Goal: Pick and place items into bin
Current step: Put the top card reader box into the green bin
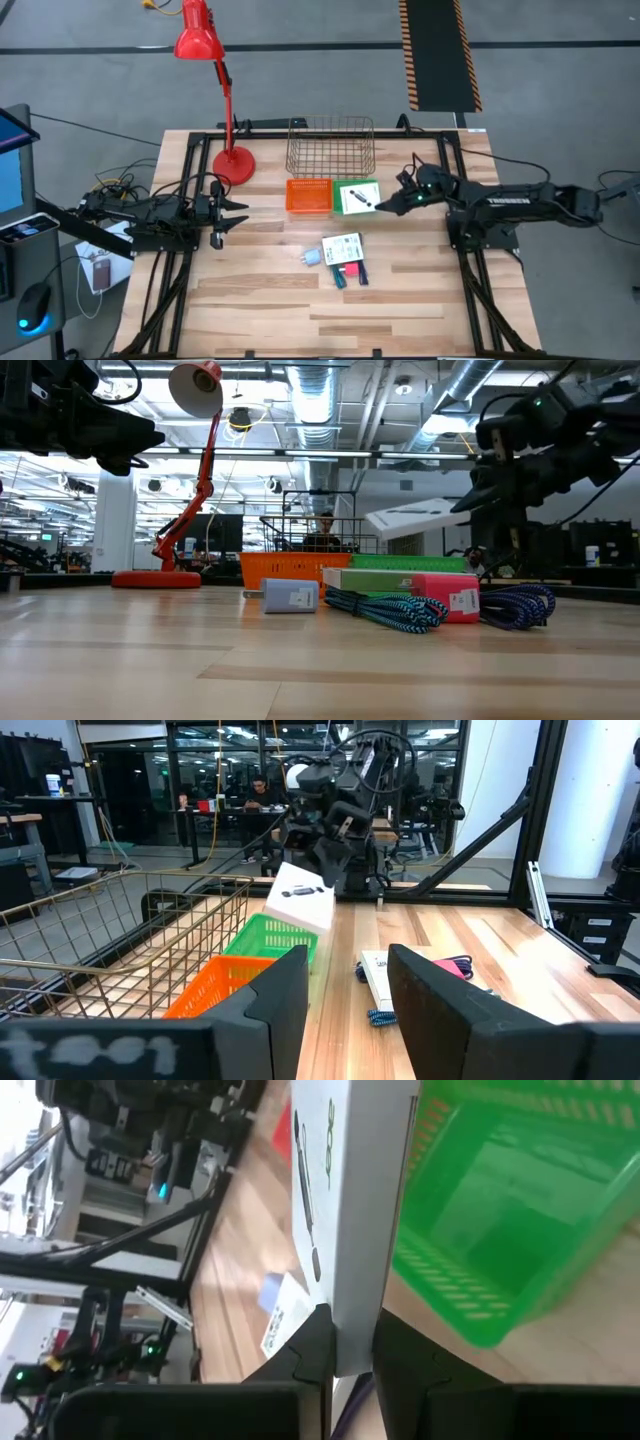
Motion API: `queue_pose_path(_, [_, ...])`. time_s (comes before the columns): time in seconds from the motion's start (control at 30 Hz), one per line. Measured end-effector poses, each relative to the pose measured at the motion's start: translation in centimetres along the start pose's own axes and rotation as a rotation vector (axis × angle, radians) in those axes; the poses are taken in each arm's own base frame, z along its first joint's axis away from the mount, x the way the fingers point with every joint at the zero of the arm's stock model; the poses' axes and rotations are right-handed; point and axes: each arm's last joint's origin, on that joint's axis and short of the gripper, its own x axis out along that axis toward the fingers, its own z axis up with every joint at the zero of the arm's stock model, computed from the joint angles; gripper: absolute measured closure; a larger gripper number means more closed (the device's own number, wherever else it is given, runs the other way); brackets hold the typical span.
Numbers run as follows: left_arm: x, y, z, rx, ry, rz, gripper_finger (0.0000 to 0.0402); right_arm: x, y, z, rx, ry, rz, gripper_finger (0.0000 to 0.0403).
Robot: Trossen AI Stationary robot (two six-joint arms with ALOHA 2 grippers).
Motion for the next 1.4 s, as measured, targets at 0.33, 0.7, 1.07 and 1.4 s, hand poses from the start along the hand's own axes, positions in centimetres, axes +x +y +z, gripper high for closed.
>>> queue_pose_path(0.33, [0.0, 0.0, 0.0, 0.000, 0.000, 0.000, 0.0274, 0.2, -1.3, 1.0, 0.069, 0.000, -0.010, 0.0360])
queue_pose_path(0.7, [0.0, 0.0, 0.0, 0.000, 0.000, 0.000, 0.0274, 1.1, -1.8, 1.6, 0.116, -0.006, 0.022, 0.0360])
queue_pose_path(1.07, [0.0, 0.0, 0.0, 0.000, 0.000, -0.001, 0.0274, 1.6, -2.4, 1.5, 0.133, 0.010, -0.004, 0.0348])
queue_pose_path(1.4, [0.0, 0.0, 0.0, 0.000, 0.000, -0.001, 0.0274, 1.6, -2.1, 1.7, 0.115, -0.011, 0.021, 0.0309])
